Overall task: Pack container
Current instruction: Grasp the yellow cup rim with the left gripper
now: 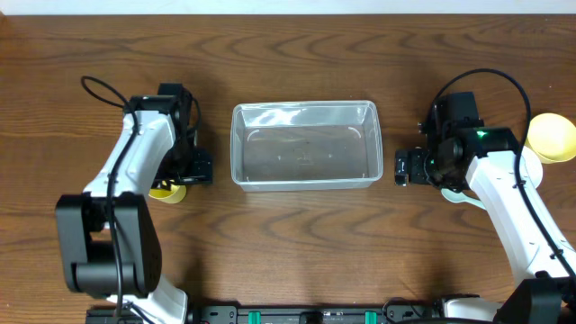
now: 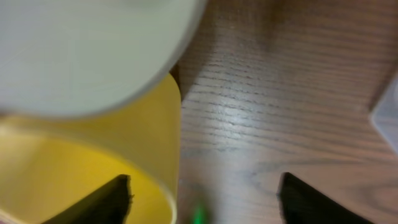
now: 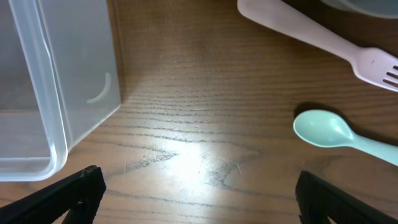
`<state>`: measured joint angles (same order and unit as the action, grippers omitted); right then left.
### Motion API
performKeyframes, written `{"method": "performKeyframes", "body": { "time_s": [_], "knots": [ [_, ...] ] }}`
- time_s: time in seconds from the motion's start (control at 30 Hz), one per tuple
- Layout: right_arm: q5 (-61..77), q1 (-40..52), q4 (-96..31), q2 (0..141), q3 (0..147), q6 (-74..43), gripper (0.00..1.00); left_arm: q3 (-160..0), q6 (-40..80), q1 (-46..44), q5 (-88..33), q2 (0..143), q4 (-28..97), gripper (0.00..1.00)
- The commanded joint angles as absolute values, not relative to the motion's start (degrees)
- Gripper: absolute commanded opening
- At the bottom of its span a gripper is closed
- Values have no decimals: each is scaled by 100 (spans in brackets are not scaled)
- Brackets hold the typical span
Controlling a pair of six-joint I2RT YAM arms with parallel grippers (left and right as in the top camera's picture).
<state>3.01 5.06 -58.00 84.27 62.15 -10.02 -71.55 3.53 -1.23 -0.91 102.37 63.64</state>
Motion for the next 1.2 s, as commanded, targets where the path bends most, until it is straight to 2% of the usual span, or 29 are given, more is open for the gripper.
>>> {"method": "performKeyframes", "body": {
  "time_s": [0.0, 0.17, 0.27, 0.33, 0.37, 0.4, 0.5, 0.8, 0.97, 1.17],
  "knots": [
    [303, 565, -5835, 8447, 6307, -934, 99, -7131, 355, -104, -21, 10429, 6377, 63],
    [303, 565, -5876, 8447, 6307, -934, 99, -7131, 346, -104, -16, 10447, 6381, 45],
    [303, 565, -5907, 8447, 6307, -937, 99, -7131, 351, -104, -16, 10447, 6407, 22],
    [303, 565, -5916, 8447, 6305, -934, 99, -7131, 351, -104, -16, 10447, 6427, 19],
    [303, 565, -5916, 8447, 6307, -934, 99, -7131, 351, -104, -16, 10447, 6436, 12],
    [303, 565, -5916, 8447, 6307, -934, 99, -7131, 351, -104, -16, 10447, 6449, 9],
    [303, 565, -5916, 8447, 6307, -934, 99, -7131, 353, -104, -19, 10447, 6473, 6],
    [301, 565, -5900, 8447, 6307, -934, 99, -7478, 528, -287, -220, 10099, 6882, 6],
    [303, 565, -5896, 8447, 6307, -934, 99, -8366, 528, -930, -259, 9247, 7308, 6],
    [303, 565, -5841, 8447, 6305, -934, 99, -9240, 519, -1896, -235, 8670, 6772, 6]
  ]
}}
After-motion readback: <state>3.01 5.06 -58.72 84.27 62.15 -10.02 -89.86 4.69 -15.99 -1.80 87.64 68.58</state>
